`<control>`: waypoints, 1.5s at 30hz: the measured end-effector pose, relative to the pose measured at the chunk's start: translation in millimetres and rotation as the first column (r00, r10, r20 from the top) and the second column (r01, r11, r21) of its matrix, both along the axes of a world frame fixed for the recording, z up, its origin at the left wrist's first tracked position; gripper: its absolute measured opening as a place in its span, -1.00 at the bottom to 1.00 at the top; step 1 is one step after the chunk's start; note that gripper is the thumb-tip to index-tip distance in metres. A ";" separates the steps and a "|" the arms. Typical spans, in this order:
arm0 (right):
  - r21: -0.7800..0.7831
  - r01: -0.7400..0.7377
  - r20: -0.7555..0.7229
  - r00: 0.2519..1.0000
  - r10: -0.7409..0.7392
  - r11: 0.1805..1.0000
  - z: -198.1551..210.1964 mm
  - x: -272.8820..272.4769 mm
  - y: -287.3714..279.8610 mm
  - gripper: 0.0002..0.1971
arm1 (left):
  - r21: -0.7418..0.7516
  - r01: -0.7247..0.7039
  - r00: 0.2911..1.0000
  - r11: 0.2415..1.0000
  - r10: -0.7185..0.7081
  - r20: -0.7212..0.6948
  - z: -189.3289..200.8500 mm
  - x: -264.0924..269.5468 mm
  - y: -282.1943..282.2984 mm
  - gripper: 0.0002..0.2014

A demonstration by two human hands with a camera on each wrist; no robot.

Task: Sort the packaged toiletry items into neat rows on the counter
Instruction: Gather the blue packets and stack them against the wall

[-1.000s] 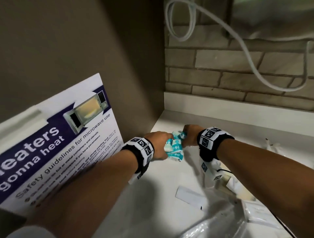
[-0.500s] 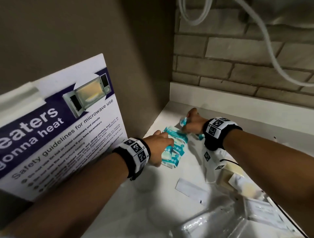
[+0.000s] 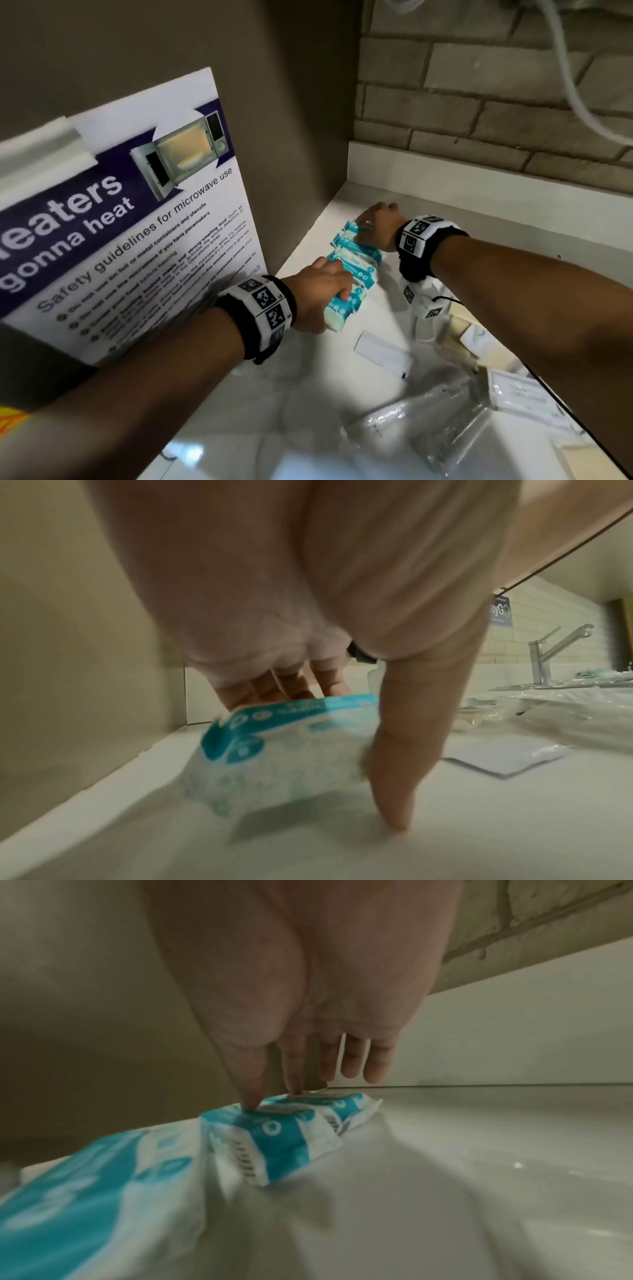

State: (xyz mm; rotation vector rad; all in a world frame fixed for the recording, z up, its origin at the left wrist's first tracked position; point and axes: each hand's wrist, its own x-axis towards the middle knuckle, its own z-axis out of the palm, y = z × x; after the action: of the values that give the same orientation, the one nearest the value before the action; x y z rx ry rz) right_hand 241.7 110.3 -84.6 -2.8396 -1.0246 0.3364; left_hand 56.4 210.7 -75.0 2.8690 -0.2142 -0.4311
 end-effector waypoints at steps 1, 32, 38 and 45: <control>-0.018 -0.018 0.039 0.999 0.019 1.000 -0.1 -2.6 -1.1 -0.51 | 0.030 0.005 0.999 1.000 -0.005 0.031 -0.3 -1.9 0.9 -0.50; -0.164 -0.268 0.057 0.958 0.280 0.949 -14.6 -10.2 46.9 -0.50 | 0.180 -0.135 0.986 0.974 0.114 0.119 -6.7 0.2 19.5 -0.39; -0.180 -0.245 0.105 0.958 0.266 0.953 -12.6 -8.5 64.2 -0.54 | 0.228 -0.146 0.977 0.963 0.105 0.183 -6.3 4.3 26.9 -0.44; -0.188 -0.203 0.092 0.971 0.223 0.961 -13.2 -9.3 70.5 -0.53 | 0.244 -0.172 0.979 0.954 0.138 0.150 -8.2 6.6 27.0 -0.49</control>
State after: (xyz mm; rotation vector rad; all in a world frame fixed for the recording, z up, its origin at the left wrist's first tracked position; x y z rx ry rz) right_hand 232.4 180.7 -97.7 -2.9374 -1.3963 0.3027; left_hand 63.0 237.7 -83.2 3.1411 0.0511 -0.2550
